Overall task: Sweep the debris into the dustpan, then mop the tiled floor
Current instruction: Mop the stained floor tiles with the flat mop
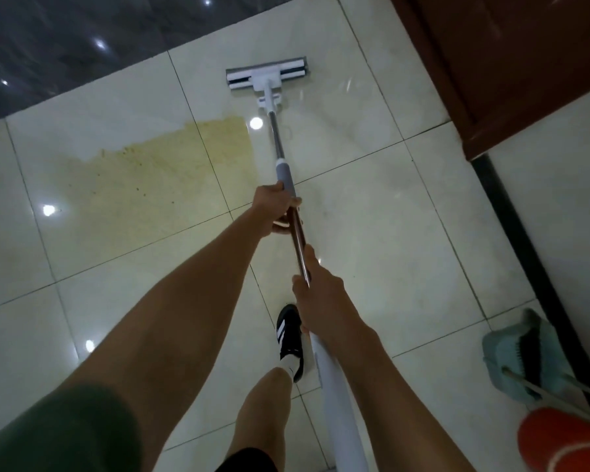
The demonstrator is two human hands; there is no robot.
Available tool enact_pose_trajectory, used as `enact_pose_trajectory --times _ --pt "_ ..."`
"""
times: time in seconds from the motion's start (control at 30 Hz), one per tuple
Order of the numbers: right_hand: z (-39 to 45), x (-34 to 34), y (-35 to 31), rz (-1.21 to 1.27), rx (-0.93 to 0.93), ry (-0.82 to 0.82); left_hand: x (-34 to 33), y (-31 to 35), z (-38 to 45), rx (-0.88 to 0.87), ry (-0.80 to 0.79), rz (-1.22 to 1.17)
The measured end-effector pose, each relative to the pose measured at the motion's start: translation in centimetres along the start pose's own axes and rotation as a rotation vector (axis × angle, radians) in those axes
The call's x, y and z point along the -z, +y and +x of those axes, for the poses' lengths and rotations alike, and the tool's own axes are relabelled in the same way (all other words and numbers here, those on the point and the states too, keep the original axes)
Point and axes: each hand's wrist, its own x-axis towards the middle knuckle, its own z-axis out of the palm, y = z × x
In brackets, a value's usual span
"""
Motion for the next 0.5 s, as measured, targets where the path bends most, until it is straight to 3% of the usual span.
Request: enact_pose_trajectory --times 0.23,0.5 --pt "-9.4 0.2 5.1 -0.055 -0.002 -0.110 -2.4 -7.9 -7.3 0.035 0.013 0.036" --pt "-23.2 -1.0 18.9 -0.122 -0.017 -0.162 -8.9 -23.4 -18.9 0.027 0.040 0.024"
